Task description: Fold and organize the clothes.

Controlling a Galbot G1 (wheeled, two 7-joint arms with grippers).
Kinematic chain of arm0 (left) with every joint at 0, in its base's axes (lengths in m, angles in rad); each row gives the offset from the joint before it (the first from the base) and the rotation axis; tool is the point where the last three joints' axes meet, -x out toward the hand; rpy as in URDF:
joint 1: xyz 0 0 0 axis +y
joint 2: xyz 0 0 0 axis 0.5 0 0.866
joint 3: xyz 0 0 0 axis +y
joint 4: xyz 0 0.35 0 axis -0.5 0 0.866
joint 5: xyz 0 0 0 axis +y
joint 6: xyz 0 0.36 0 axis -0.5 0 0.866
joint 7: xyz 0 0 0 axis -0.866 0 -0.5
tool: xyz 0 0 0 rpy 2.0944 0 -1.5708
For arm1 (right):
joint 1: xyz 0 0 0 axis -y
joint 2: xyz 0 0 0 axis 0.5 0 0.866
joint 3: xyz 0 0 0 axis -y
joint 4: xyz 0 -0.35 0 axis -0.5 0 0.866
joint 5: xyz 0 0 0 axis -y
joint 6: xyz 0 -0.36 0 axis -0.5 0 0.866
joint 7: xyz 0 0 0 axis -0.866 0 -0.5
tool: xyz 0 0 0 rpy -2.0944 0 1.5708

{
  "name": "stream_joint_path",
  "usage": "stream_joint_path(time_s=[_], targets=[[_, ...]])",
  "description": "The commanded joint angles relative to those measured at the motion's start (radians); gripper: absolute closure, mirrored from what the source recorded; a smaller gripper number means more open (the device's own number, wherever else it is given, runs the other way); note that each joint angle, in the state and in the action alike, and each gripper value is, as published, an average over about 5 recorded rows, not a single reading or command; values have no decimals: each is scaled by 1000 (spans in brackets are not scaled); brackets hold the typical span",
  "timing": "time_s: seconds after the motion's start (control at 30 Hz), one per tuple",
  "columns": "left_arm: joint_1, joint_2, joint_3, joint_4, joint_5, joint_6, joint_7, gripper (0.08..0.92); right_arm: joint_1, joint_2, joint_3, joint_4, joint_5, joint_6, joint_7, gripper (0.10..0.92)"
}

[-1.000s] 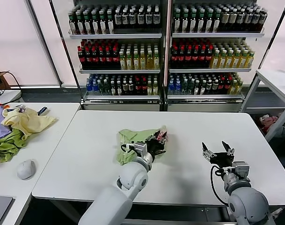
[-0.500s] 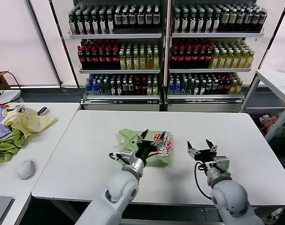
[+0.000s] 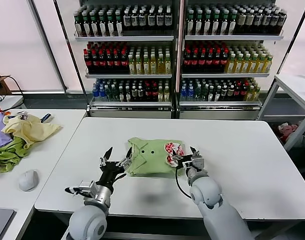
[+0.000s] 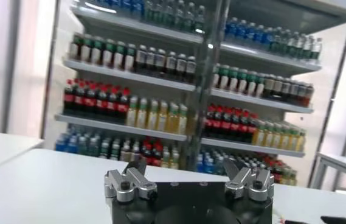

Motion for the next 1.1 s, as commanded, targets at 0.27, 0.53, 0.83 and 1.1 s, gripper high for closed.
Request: stream_joint_path(time_s=[0.27,0.53,0.83,1.1], targets=[[133,39,-66,-92,24,-10,-2,177,55,25,-52,-129,57,-16,38,326],[126,33,-48,-86,28,-6,-4,177,60,-33,-15,-125,71,-13,9,551],[122,22,-31,-88,38,0,-4,177,135,-157,49,-163,16,28,-94,808],[116,7,-8,-87,59,8,-1,177,179,-223,85,-249,-98,215,-229,887]])
